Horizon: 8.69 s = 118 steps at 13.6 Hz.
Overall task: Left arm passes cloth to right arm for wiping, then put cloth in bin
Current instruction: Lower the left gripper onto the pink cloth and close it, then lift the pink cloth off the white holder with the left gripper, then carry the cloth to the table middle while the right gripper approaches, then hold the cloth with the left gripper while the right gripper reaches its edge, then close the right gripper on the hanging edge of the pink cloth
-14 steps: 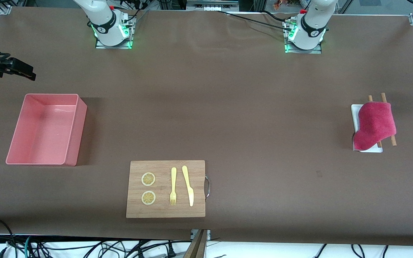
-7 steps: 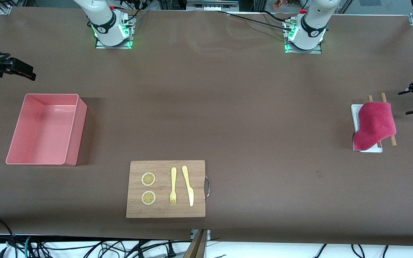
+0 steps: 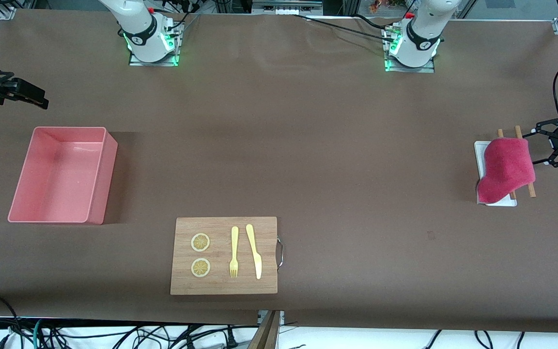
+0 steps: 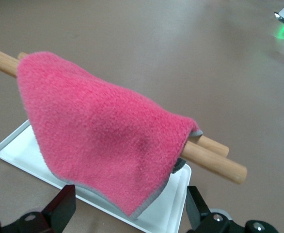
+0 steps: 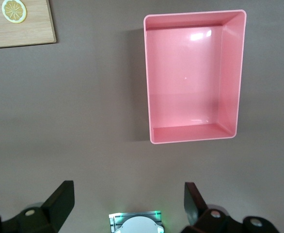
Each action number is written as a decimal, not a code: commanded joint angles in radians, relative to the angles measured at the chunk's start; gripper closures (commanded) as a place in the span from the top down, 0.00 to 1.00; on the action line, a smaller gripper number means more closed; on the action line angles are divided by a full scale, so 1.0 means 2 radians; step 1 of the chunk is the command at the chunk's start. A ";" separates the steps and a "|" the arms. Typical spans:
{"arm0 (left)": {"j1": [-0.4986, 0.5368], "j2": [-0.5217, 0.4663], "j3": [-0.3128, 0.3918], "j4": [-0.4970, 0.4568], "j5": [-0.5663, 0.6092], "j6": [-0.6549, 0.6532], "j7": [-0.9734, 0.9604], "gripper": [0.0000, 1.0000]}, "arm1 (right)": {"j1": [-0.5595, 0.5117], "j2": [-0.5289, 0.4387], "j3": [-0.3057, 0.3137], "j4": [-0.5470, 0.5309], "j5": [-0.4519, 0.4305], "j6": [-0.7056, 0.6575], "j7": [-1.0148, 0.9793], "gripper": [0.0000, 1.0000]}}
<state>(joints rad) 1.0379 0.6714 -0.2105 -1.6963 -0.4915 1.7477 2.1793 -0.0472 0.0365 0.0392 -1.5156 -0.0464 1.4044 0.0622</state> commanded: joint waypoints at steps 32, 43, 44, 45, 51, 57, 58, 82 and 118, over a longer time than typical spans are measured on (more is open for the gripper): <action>-0.070 -0.145 -0.166 0.079 0.088 -0.123 -0.758 0.00 | -0.001 0.032 -0.004 0.011 0.017 0.041 -0.001 1.00; -0.358 -0.133 -0.199 0.112 0.111 -0.091 -1.121 0.00 | 0.043 0.156 0.000 0.010 0.156 0.140 0.155 1.00; -0.367 -0.134 -0.200 0.119 0.111 -0.091 -1.149 0.00 | 0.050 0.166 0.000 0.010 0.170 0.155 0.184 1.00; -0.377 -0.134 -0.201 0.121 0.098 -0.090 -1.175 0.00 | 0.057 0.176 0.001 0.010 0.177 0.167 0.210 1.00; -0.414 -0.112 -0.199 0.139 0.028 0.074 -1.287 0.00 | 0.060 0.226 0.086 0.008 0.186 0.262 0.397 1.00; -0.500 -0.085 -0.199 0.142 0.021 0.210 -1.396 0.00 | 0.060 0.265 0.166 0.008 0.186 0.374 0.554 1.00; -0.515 -0.081 -0.199 0.142 0.007 0.239 -1.419 0.00 | 0.060 0.270 0.173 0.008 0.186 0.389 0.567 1.00; -0.592 -0.063 -0.197 0.143 -0.064 0.383 -1.485 0.00 | 0.061 0.266 0.232 0.012 0.186 0.425 0.642 0.99; -0.590 -0.063 -0.195 0.145 -0.060 0.383 -1.484 0.00 | 0.040 0.244 0.242 0.025 0.205 0.355 0.629 0.99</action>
<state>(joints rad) -0.1361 0.5347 -0.6039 -1.4343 -0.5967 2.5129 -0.7940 0.0502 0.5509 0.5209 -1.4812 0.3390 2.1549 1.3282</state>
